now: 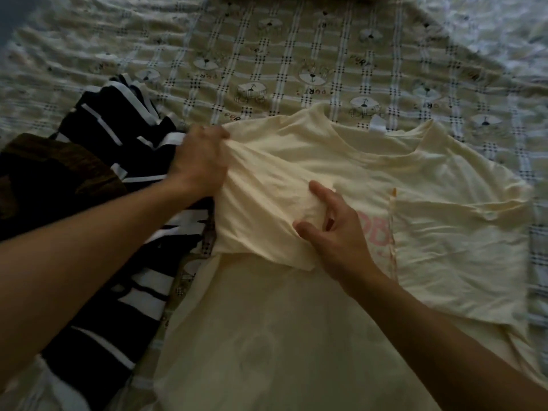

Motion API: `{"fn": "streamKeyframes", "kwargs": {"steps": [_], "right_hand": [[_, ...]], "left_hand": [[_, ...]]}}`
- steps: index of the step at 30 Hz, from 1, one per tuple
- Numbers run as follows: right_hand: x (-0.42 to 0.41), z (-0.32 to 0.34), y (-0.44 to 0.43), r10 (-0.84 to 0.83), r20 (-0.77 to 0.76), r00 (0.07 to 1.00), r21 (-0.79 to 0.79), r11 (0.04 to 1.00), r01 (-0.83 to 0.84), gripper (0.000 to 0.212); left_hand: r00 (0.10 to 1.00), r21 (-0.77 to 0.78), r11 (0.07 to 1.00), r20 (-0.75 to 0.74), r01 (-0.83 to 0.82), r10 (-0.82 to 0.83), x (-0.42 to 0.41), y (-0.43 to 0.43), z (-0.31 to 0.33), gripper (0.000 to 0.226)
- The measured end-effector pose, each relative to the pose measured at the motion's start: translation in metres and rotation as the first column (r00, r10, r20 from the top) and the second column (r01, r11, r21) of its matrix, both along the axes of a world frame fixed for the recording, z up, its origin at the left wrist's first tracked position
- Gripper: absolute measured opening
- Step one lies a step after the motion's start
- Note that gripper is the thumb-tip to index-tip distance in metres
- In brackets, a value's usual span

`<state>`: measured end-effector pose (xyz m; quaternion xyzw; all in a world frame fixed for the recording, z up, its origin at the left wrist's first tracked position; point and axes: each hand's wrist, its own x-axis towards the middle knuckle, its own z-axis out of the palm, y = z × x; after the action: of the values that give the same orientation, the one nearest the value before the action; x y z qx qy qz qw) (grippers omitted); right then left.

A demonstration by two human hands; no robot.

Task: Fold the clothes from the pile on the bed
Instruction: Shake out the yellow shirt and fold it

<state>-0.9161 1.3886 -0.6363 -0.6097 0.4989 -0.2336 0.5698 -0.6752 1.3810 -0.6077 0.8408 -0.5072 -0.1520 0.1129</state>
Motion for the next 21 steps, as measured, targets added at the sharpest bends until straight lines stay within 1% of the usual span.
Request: {"fn": "streamKeyframes", "kwargs": {"steps": [2,3,4,5,6,7,8,9,10,11,12,13,15,17,18,19,20,21], "right_hand": [[0.006,-0.002,0.006,0.012,-0.035,0.999,-0.062,0.998,-0.014,0.081],[0.010,-0.003,0.011,0.036,-0.063,0.997,-0.085,0.996,-0.041,0.088],[0.014,-0.004,0.015,0.060,-0.081,0.995,-0.086,0.994,-0.067,0.095],[0.016,-0.005,0.019,0.076,-0.083,0.994,-0.068,0.994,-0.082,0.099],[0.018,-0.005,0.021,0.086,-0.081,0.993,-0.050,0.995,-0.090,0.100],[0.018,-0.006,0.023,0.088,-0.083,0.993,-0.050,0.995,-0.092,0.098],[0.017,-0.006,0.024,0.086,-0.099,0.991,-0.070,0.993,-0.093,0.092],[0.014,-0.006,0.025,0.079,-0.126,0.989,-0.095,0.991,-0.092,0.084],[0.010,-0.006,0.026,0.076,-0.155,0.985,-0.118,0.988,-0.095,0.076],[0.004,-0.006,0.026,0.080,-0.182,0.980,-0.139,0.985,-0.106,0.070],[-0.004,-0.005,0.025,0.086,-0.202,0.976,-0.162,0.979,-0.120,0.066],[-0.015,-0.003,0.021,0.081,-0.219,0.972,-0.201,0.971,-0.126,0.063],[-0.043,0.003,0.001,0.039,-0.250,0.968,-0.324,0.938,-0.122,0.059],[-0.080,0.013,-0.033,-0.002,-0.326,0.945,-0.440,0.886,-0.150,0.064],[-0.099,0.018,-0.053,-0.018,-0.410,0.912,-0.473,0.859,-0.196,0.073],[-0.119,0.020,-0.076,-0.041,-0.524,0.851,-0.482,0.838,-0.256,0.085],[-0.137,0.021,-0.099,-0.059,-0.646,0.761,-0.444,0.840,-0.312,0.101],[-0.153,0.020,-0.121,-0.059,-0.754,0.654,-0.371,0.860,-0.350,0.118]], "left_hand": [[0.998,0.104,0.995,0.057,-0.011,0.005,0.016,-0.001,0.000,0.030],[0.994,0.163,0.987,0.110,-0.013,-0.005,0.019,-0.001,0.000,0.028],[0.980,0.179,0.984,0.196,-0.004,-0.032,0.017,-0.001,0.002,0.028],[0.953,0.128,0.991,0.294,0.043,-0.080,0.012,-0.002,0.003,0.030],[0.920,0.032,0.988,0.362,0.151,-0.153,0.004,-0.002,0.004,0.034],[0.890,-0.053,0.951,0.372,0.303,-0.263,-0.005,-0.001,0.005,0.038],[0.853,-0.083,0.887,0.330,0.454,-0.406,-0.015,0.001,0.003,0.044],[0.795,-0.041,0.815,0.257,0.578,-0.550,-0.023,0.004,-0.004,0.052],[0.736,0.050,0.754,0.182,0.655,-0.652,-0.029,0.009,-0.013,0.062],[0.699,0.165,0.708,0.119,0.687,-0.706,-0.030,0.014,-0.024,0.072],[0.678,0.256,0.675,0.088,0.692,-0.729,-0.029,0.019,-0.036,0.079],[0.667,0.296,0.658,0.085,0.692,-0.740,-0.027,0.022,-0.046,0.081],[0.664,0.285,0.666,0.119,0.689,-0.738,-0.025,0.024,-0.057,0.082],[0.670,0.261,0.683,0.151,0.682,-0.727,-0.028,0.017,-0.058,0.083],[0.678,0.255,0.697,0.170,0.671,-0.715,-0.029,0.009,-0.057,0.086],[0.695,0.250,0.721,0.195,0.647,-0.692,-0.031,-0.001,-0.055,0.091],[0.723,0.248,0.753,0.216,0.609,-0.656,-0.032,-0.013,-0.055,0.098],[0.758,0.252,0.791,0.232,0.558,-0.609,-0.034,-0.025,-0.053,0.106]]}}
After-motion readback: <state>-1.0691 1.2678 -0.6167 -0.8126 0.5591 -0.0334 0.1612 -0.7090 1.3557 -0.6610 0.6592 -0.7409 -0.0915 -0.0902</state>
